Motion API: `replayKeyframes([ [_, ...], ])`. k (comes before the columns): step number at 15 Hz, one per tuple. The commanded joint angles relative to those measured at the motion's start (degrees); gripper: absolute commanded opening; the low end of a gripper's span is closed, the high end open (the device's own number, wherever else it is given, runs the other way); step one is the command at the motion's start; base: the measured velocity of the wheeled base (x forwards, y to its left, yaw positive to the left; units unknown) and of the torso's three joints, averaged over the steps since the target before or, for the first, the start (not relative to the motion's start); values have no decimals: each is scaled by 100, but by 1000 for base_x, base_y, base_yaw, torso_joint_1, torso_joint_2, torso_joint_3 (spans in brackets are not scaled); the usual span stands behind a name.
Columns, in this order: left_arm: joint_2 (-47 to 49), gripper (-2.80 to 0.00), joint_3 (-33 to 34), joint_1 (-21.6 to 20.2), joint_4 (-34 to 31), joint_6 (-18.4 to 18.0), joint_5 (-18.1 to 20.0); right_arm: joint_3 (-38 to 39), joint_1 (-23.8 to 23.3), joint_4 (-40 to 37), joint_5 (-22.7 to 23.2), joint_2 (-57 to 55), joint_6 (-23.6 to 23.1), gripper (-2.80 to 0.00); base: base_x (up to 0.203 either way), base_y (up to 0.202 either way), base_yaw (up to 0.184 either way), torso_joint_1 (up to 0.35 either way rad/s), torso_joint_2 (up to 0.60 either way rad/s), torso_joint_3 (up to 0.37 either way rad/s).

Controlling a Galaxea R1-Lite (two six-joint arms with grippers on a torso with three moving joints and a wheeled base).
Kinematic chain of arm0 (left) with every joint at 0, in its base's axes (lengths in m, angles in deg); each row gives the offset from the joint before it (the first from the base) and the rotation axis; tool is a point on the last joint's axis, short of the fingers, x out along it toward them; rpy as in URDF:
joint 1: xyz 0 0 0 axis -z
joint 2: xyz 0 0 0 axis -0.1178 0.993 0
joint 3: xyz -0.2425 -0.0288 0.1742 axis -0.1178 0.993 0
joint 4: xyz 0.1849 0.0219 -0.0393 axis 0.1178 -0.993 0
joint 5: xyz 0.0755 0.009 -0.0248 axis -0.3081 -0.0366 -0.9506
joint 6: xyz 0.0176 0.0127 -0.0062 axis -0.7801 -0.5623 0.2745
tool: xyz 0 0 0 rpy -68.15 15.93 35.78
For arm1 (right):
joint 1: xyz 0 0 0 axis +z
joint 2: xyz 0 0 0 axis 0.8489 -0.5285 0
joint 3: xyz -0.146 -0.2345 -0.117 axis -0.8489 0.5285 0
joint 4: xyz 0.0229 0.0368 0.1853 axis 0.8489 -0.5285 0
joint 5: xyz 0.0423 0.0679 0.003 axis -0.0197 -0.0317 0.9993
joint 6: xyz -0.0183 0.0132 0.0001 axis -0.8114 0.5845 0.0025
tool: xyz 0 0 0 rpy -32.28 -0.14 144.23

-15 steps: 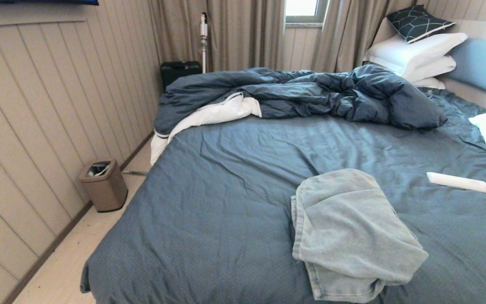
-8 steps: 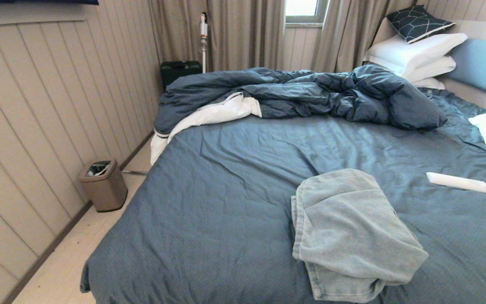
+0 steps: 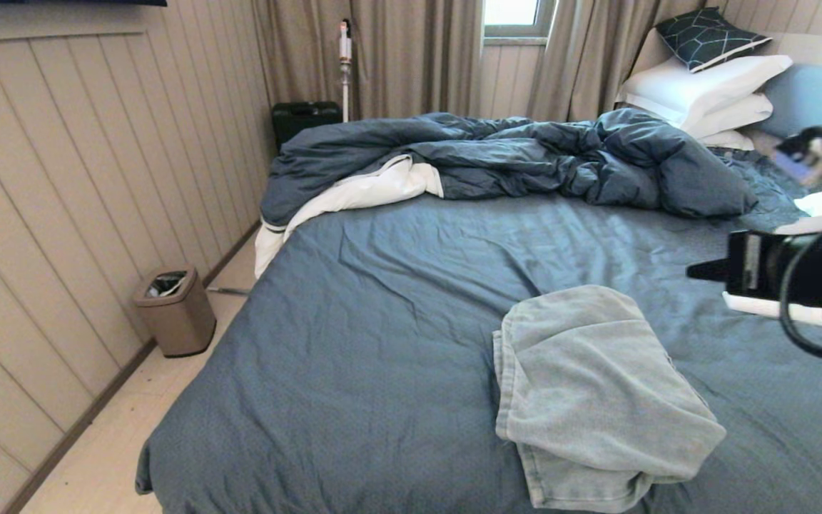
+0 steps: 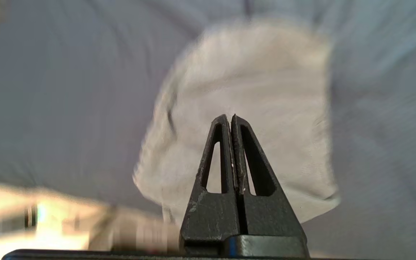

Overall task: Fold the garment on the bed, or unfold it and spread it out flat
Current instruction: Unford the blue shorts

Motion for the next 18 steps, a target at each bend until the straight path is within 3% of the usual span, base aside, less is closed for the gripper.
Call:
replayKeyframes([
  [1,9,-280,0,-1,0,-2,0,-571,377,-589,-115,-1366,23,-280,0,0,0,0,0,0],
  [6,9,-280,0,-1,0,-2,0,-927,1582,-1025,-1058,-2651,69,-280,0,0,0,0,0,0],
  [8,9,-280,0,-1,0,-2,0,-984,1851,-1019,-1122,-2856,79,-280,0,0,0,0,0,0],
  [9,9,-280,0,-1,0,-2,0,-992,1962,-966,-1183,-2956,87,0,0,0,0,0,0,0],
  [12,8,-280,0,-1,0,-2,0,-916,2244,-544,-1539,-3305,95,0,0,0,0,0,0,0],
  [18,9,-280,0,-1,0,-2,0,-997,2543,-496,-1600,-3937,92,0,0,0,0,0,0,0],
])
